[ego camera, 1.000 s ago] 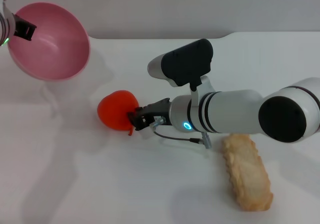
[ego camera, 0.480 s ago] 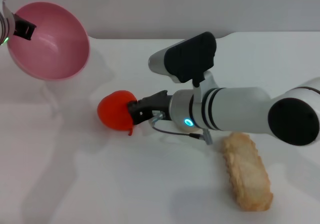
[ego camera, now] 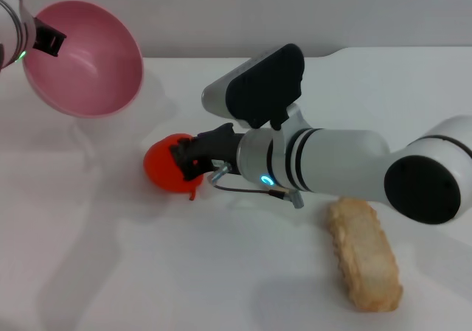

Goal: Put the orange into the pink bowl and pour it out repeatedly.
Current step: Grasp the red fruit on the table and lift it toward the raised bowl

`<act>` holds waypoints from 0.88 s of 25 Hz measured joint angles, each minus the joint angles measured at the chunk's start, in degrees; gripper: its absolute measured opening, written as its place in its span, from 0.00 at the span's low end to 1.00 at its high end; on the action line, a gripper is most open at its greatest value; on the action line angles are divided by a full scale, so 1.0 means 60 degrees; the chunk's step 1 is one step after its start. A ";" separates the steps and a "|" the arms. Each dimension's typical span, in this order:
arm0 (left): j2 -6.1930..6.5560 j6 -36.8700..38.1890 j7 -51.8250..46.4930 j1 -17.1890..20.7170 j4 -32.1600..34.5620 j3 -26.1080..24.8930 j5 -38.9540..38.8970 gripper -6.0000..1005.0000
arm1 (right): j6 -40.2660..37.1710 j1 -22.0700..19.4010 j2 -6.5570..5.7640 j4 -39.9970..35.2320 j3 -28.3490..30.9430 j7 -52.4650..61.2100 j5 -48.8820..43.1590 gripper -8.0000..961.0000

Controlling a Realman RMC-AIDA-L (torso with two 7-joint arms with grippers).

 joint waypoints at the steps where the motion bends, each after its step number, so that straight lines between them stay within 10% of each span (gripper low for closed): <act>1: -0.0003 -0.0027 0.0001 -0.0026 -0.0032 0.0005 -0.0002 0.05 | -0.0106 0.0016 0.0003 0.0023 -0.0077 -0.0009 0.0013 0.03; 22: -0.0020 -0.0146 -0.0018 -0.0319 -0.0532 -0.0066 -0.0054 0.05 | -0.0089 0.0754 0.0042 0.1155 -0.0534 -0.0033 0.1421 0.73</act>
